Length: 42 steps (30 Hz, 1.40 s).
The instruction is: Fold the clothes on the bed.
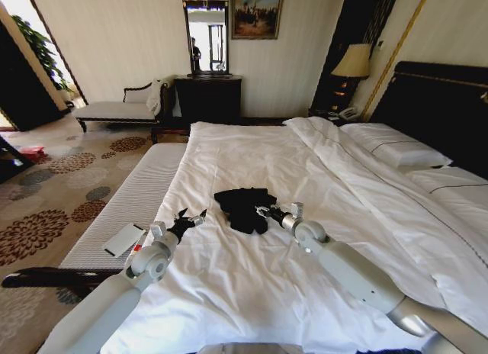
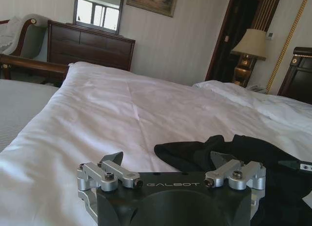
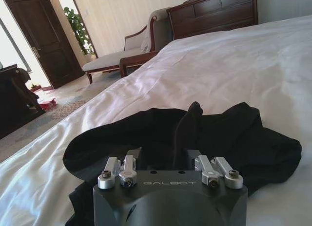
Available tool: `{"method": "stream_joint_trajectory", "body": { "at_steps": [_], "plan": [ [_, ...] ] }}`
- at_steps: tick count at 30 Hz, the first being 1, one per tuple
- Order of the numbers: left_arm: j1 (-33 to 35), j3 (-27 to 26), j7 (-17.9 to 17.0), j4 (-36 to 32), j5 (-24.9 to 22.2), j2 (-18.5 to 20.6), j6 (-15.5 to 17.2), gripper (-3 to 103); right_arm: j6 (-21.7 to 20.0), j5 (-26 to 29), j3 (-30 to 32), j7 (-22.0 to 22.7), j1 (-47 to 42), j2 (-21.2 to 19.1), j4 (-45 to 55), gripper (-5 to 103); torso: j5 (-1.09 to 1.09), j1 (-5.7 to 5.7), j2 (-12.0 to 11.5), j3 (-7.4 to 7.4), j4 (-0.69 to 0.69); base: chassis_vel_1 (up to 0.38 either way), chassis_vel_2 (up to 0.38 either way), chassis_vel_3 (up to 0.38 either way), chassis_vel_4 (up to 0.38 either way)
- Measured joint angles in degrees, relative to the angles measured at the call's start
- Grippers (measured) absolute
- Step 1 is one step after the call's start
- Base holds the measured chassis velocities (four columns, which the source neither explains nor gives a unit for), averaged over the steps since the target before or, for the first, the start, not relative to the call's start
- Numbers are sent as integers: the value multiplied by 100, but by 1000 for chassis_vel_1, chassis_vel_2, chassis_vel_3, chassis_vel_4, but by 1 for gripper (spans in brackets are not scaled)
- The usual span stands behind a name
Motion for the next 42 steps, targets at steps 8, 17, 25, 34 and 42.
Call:
{"method": "stream_joint_trajectory", "body": {
  "at_steps": [8,17,25,34,42],
  "plan": [
    [10,-52,-38,-116,-40,36,-3,100,-5,-72,-111,10,72,29,-118,20,0,0,0,0,-1,0,0,0,0],
    [90,-153,-63,-174,-58,55,-6,100,19,-119,-124,-8,86,7,-167,1,0,0,0,0,0,0,0,0,0],
    [-148,79,-90,-174,-268,101,73,100,52,-147,-83,-5,54,-44,-112,0,0,0,0,0,1,0,0,0,0],
    [-939,696,-208,348,-592,-266,228,100,56,-98,42,24,-46,-142,17,0,0,0,0,0,-2,0,0,0,0],
    [-1367,998,-239,926,-744,-649,289,103,56,-99,87,24,-87,-147,12,0,1,0,0,1,0,0,0,0,0]
  ]
}}
